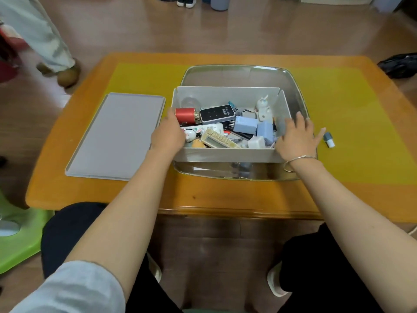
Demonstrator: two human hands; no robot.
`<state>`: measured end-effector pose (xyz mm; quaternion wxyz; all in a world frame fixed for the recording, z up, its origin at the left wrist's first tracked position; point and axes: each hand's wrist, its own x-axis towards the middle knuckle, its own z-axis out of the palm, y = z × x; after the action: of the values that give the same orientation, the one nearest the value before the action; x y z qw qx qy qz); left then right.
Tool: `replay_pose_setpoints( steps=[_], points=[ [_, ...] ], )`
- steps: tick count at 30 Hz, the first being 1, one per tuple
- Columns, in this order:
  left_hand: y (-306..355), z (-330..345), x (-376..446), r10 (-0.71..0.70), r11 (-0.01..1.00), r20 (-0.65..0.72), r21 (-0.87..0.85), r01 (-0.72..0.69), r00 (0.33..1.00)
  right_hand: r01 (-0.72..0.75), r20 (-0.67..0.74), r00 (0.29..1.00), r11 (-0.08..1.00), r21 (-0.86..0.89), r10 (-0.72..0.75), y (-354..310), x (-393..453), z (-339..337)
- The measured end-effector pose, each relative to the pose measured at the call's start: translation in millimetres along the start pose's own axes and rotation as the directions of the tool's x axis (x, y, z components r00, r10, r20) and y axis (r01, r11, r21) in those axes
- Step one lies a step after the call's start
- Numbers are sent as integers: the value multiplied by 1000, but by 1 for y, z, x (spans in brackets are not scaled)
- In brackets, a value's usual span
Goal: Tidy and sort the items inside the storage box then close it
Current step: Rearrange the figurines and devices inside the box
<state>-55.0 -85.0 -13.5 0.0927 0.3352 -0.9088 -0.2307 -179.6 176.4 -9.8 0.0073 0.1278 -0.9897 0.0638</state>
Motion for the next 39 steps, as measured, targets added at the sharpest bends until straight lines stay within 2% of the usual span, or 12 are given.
replay_pose_setpoints(
  steps=[5,10,15,20,28,33,36,39],
  points=[
    [4,4,5,-37,997,22,62,36,999,65,24,997,944,322,-77,7,2,-1],
    [-3,4,-9,-35,994,-15,105,37,999,30,6,999,949,314,-34,6,-8,3],
    [-21,-1,-38,-36,993,-17,111,38,999,97,-100,993,922,374,-64,8,-37,7],
    [-37,-8,-62,-44,993,-27,111,47,999,118,-66,993,902,415,-100,13,-61,13],
    [-36,-7,-81,-165,977,-135,115,181,977,159,-50,987,839,521,-156,24,-75,17],
    [-27,-5,-75,-154,977,-195,113,179,969,97,-121,992,819,566,-34,41,-53,16],
    [-18,-2,-66,-123,977,-214,144,156,969,40,-133,991,885,463,25,64,-25,20],
    [-11,3,-52,-108,970,-215,193,151,971,-112,-47,989,930,350,137,87,1,29]
  ],
)
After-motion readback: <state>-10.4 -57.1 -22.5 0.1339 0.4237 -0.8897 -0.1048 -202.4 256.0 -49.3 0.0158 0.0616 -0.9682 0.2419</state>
